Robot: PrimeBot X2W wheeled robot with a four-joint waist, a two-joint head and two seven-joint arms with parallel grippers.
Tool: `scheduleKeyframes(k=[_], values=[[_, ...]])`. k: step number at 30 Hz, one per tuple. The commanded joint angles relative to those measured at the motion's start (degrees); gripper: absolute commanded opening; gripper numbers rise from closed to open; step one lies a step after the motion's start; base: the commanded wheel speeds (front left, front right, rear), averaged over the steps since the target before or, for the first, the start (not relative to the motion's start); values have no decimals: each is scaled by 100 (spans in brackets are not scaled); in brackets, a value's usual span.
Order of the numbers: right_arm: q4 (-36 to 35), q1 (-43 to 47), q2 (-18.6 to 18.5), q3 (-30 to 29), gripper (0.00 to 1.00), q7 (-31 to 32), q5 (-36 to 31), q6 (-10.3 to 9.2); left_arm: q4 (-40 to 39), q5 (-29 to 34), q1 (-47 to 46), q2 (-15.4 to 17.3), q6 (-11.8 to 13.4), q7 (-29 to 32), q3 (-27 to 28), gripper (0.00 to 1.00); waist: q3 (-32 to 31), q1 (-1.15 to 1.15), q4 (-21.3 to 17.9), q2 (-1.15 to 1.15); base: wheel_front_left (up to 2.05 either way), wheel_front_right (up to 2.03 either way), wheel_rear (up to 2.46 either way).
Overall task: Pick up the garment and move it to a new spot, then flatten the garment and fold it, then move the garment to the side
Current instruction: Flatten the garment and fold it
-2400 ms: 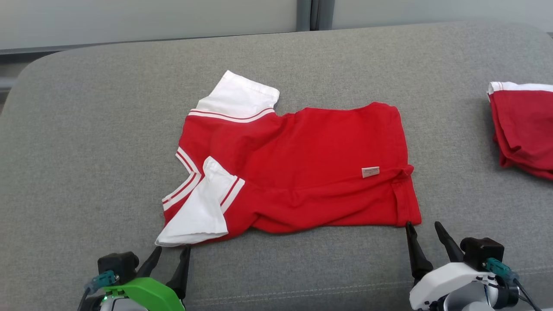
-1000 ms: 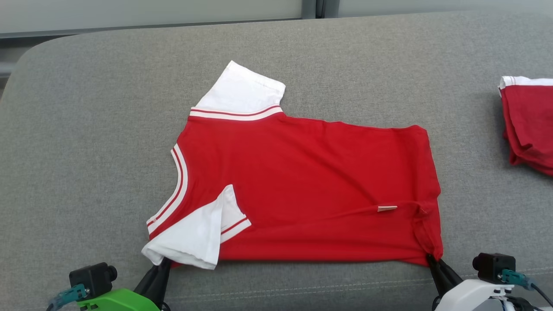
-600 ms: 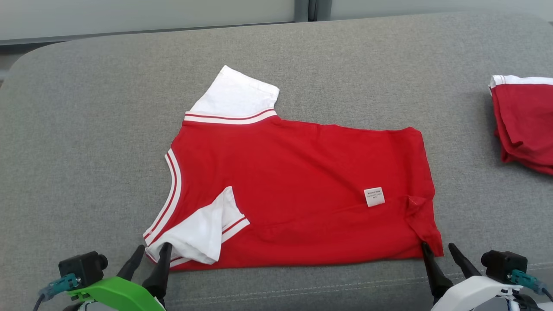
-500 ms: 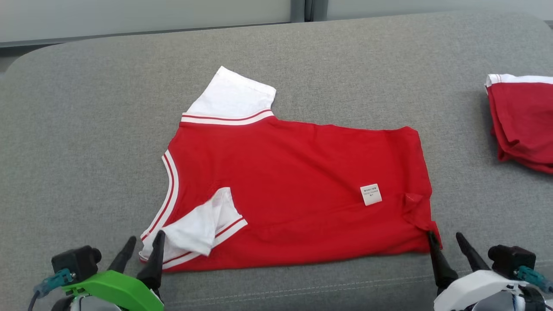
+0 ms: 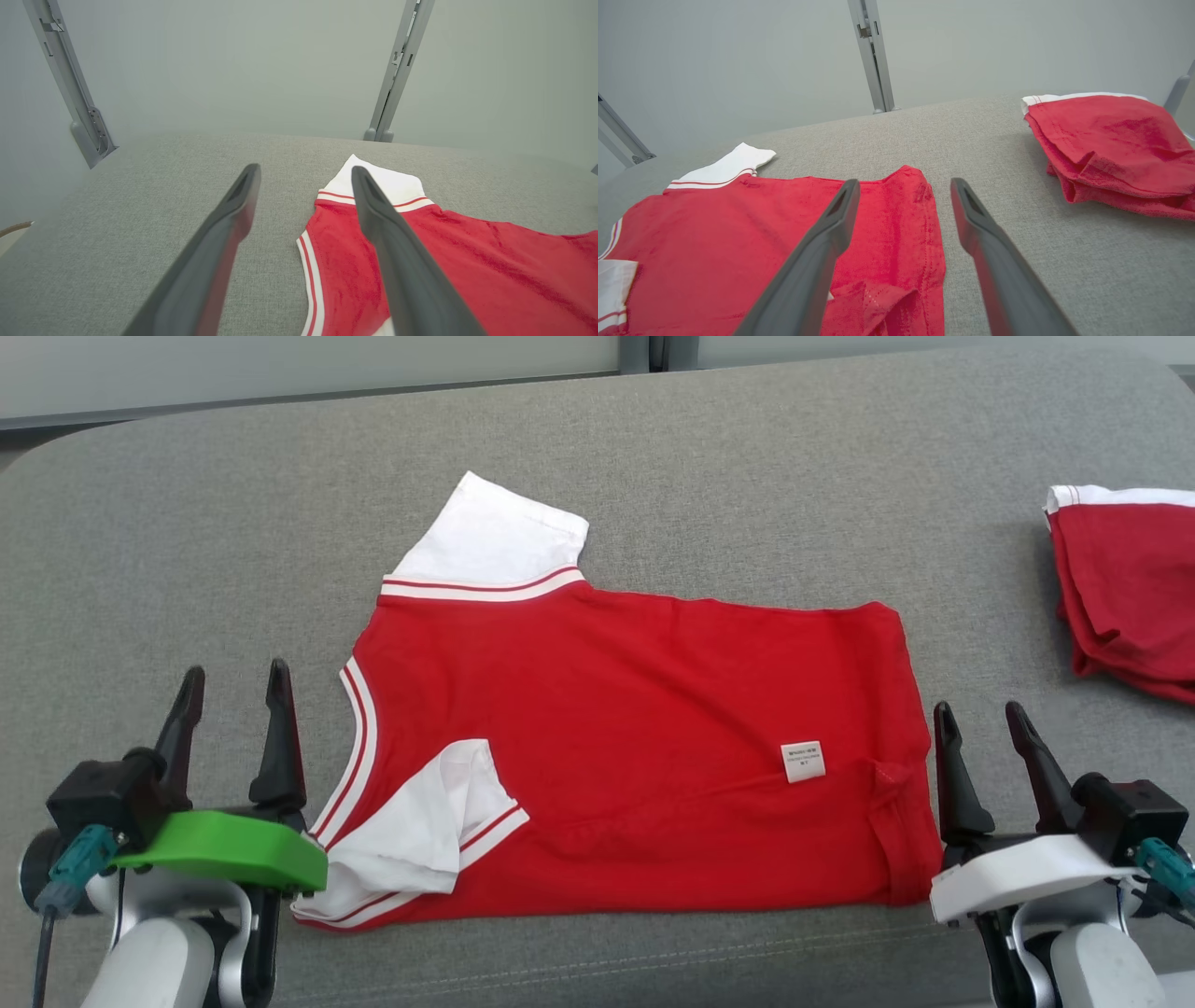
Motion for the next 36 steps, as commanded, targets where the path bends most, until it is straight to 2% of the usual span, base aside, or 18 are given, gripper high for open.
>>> scheduleKeyframes(k=[1,6,12,16,20,23,26,29,32,36], values=[[-44,-89,14,-21,100,-13,-46,-9,-41,114,-172,46,47,-45,-18,100,31,0,-25,0,0,0,0],[-187,-324,58,15,100,58,-173,-8,-112,409,-650,120,111,-63,-104,100,166,0,-95,0,0,0,0],[-242,-474,78,126,100,46,-128,-9,84,502,-1167,141,-51,67,-261,100,376,0,-211,0,0,0,0],[-169,-668,84,177,100,142,-62,-8,310,517,-1691,186,-342,307,-489,100,556,0,-283,0,0,0,0],[39,-999,-15,224,100,324,-10,-9,802,368,-2413,120,-833,706,-766,100,761,0,-372,0,0,0,0],[291,-1323,-156,301,100,450,56,-8,1342,198,-2999,53,-1303,1082,-976,100,941,0,-476,0,0,0,0],[548,-1700,-291,467,100,520,190,-8,1926,-13,-3588,36,-1604,1466,-1149,100,1148,0,-622,0,0,0,0],[824,-2043,-400,663,100,552,344,-8,2459,-238,-4129,75,-1747,1773,-1359,100,1336,0,-757,0,0,0,0],[1058,-2358,-514,923,100,627,530,-8,2855,-539,-4642,182,-1785,2080,-1626,100,1523,0,-873,0,0,0,0],[1309,-2753,-630,1198,100,744,834,-8,3060,-1198,-5242,560,-1788,2479,-2170,100,1755,0,-1011,0,0,0,0]])
